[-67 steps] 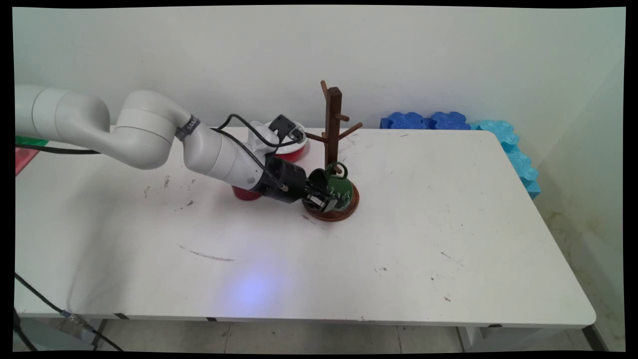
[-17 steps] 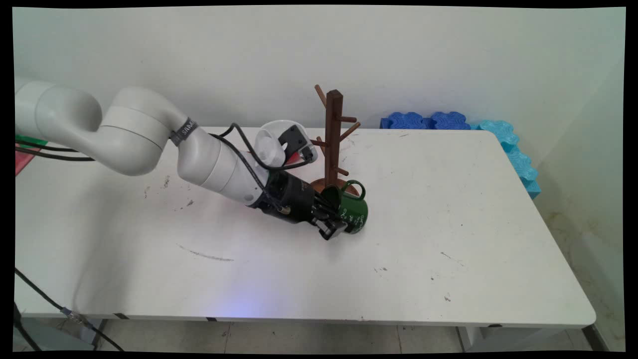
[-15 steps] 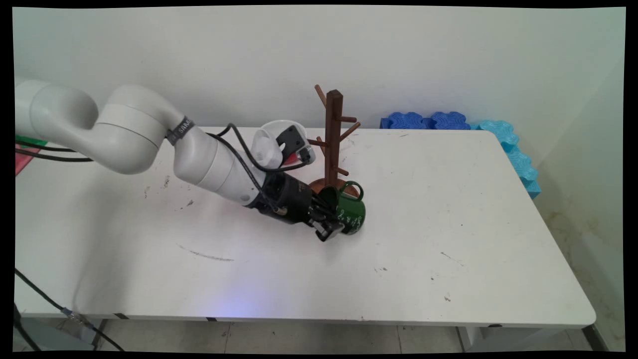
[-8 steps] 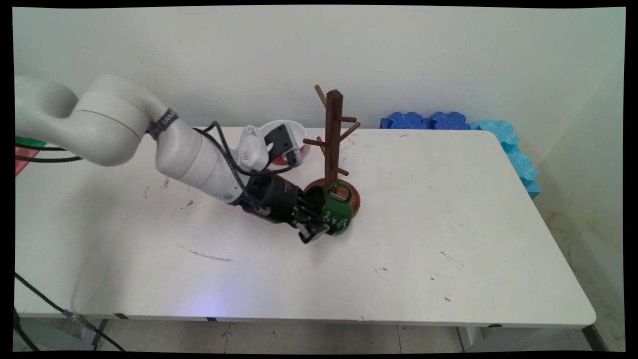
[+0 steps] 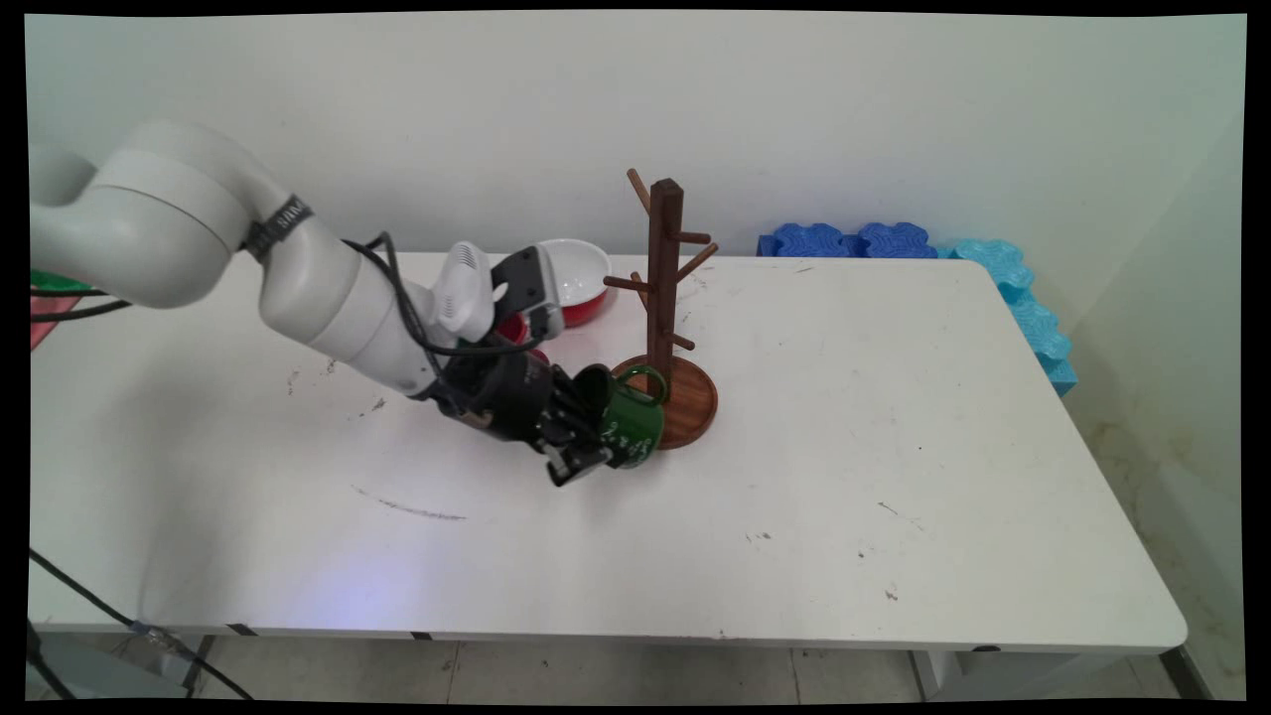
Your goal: Place the picked object on the table
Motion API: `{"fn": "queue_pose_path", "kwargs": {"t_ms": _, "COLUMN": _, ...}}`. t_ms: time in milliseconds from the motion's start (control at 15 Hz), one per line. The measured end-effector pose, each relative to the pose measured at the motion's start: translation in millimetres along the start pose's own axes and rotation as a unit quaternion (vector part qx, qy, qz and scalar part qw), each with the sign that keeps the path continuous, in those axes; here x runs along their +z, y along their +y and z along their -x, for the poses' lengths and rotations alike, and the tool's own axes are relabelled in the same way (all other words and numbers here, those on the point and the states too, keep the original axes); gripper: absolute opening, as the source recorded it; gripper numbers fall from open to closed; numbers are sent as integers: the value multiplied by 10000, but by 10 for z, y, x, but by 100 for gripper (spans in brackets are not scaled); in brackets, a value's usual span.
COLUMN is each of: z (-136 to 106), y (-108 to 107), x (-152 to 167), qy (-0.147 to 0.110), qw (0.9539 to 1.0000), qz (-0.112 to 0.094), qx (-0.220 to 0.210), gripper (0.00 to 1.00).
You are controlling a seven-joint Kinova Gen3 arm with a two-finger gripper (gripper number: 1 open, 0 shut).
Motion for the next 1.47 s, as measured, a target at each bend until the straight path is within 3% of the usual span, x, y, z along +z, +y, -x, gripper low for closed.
{"fn": "queue_pose_path", "kwargs": {"t_ms": 733, "z": 227, "y": -118, "x": -308, "qy": -726, "qw": 9951, "qz": -153, "qx": 651, "gripper": 0}}
{"fn": "queue_pose_path", "kwargs": {"t_ms": 1467, "z": 472, "y": -309, "x": -355, "qy": -1543, "qw": 9814, "qz": -383, "qx": 1075, "gripper": 0}}
